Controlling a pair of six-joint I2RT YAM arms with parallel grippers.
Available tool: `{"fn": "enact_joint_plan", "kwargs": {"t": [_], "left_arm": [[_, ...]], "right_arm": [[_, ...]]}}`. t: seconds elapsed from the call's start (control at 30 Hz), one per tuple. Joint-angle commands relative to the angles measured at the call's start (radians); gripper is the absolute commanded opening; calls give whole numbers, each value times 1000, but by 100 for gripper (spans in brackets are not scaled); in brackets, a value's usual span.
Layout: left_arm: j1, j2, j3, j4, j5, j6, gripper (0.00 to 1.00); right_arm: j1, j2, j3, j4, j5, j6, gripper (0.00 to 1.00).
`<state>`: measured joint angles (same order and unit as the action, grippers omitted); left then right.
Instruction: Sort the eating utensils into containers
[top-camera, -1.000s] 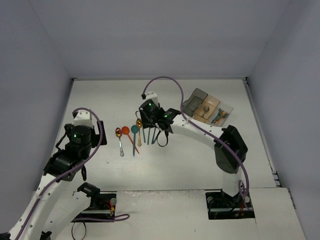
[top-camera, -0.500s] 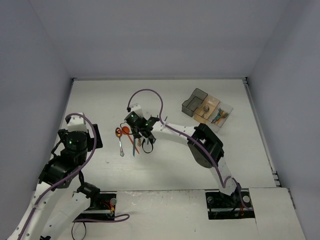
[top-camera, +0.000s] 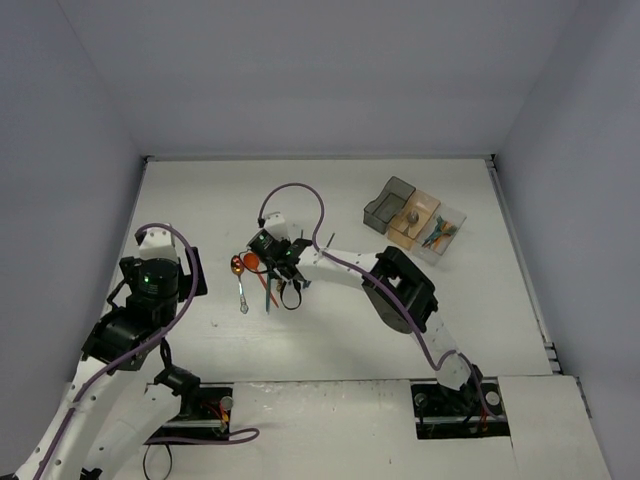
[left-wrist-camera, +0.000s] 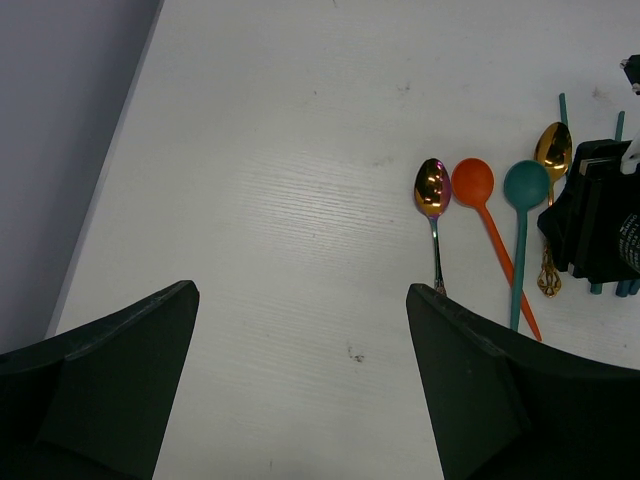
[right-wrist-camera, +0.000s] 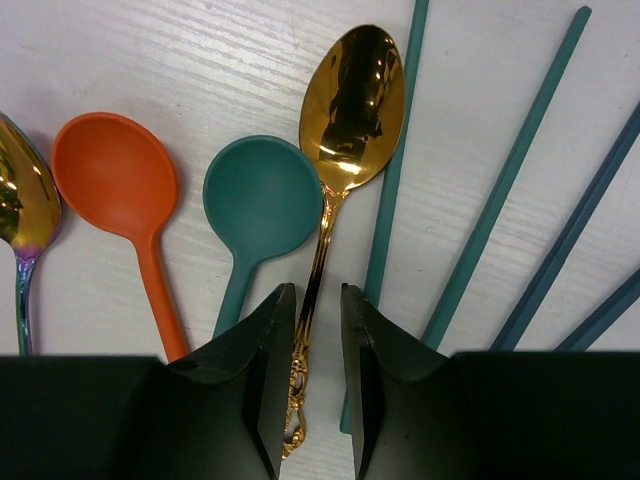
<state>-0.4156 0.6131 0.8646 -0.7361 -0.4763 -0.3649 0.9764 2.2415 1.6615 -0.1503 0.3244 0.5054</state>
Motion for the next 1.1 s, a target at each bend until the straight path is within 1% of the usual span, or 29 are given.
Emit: {"fn": "enact_joint_plan", "kwargs": {"t": [0.0, 0.07, 0.2, 0.37, 0.43, 0.7, 0.93, 1.0, 1.07], "left_arm": [[8, 12, 22, 28, -13, -9, 83], [8, 15, 22, 27, -12, -8, 83], [8, 22, 24, 29, -14, -6, 83], [8, 25, 24, 29, -16, -5, 83], [8, 28, 24, 29, -16, -5, 83], [8, 31, 24, 32, -15, -4, 83], [9, 28, 24, 32, -17, -3, 83], [9, 30, 24, 32, -15, -3, 83], [9, 31, 24, 32, -15, -3, 83]], "right_arm": [[2, 13, 50, 26, 64, 45, 22], [0, 24, 49, 26, 66, 57, 22], [-13, 26, 32, 25, 89, 70, 18], [-58, -5, -30, 25, 107, 79, 2], [-82, -28, -52, 25, 111, 76, 0], [-128, -145, -102, 26, 99, -10, 0], [-135, -313, -103, 26, 105, -58, 0], [-159, -366, -123, 26, 112, -50, 0], [-211, -425, -155, 25, 109, -33, 0]]}}
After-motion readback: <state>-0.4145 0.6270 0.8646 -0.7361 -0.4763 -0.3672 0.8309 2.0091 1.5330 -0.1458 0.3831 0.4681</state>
